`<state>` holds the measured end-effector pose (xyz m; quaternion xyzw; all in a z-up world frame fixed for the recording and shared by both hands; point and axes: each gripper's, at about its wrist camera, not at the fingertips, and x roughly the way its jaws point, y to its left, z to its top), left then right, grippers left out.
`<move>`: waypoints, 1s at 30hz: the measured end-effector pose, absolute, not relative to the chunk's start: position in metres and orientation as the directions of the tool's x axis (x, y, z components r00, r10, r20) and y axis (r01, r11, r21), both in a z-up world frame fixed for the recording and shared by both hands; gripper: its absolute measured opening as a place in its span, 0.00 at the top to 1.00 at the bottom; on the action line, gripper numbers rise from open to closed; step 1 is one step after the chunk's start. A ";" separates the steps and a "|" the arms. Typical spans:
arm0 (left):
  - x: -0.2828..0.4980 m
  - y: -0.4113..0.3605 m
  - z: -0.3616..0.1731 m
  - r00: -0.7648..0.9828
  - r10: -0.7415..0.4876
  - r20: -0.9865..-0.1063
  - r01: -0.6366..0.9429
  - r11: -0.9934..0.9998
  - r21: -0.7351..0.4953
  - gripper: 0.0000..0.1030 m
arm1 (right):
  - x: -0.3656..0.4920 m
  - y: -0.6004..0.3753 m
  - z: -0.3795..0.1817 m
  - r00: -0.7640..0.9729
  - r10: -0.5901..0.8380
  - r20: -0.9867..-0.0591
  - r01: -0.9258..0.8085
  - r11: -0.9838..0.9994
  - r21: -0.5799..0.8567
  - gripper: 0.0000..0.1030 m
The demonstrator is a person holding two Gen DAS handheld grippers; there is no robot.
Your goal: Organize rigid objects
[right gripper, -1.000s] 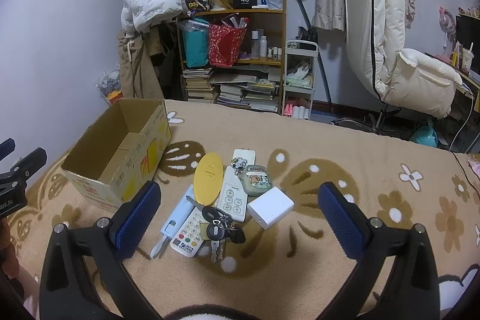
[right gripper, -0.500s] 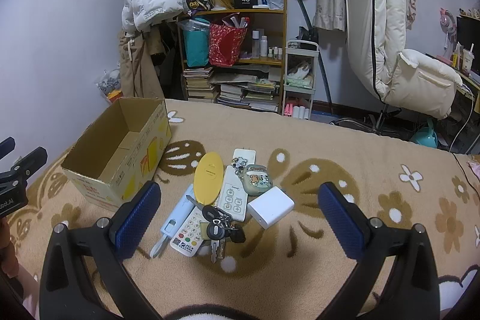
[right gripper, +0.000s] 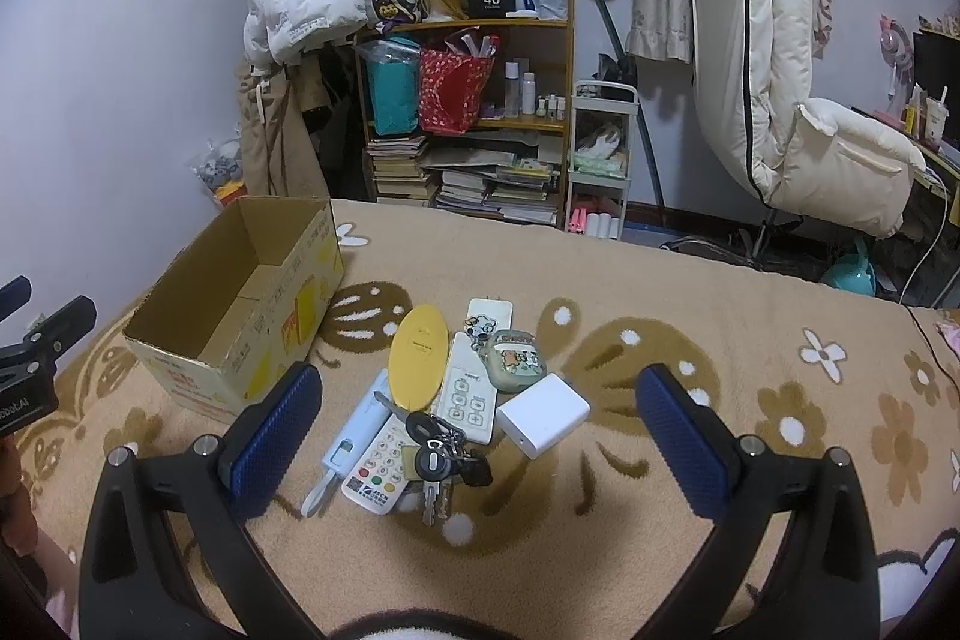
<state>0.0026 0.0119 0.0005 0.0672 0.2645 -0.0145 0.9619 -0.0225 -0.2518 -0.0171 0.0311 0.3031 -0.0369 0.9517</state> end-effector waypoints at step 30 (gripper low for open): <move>0.023 0.000 0.002 0.821 0.043 -0.569 0.102 0.970 0.220 0.00 | -0.002 -0.261 -0.027 0.778 0.011 -0.628 0.059 0.994 0.091 0.00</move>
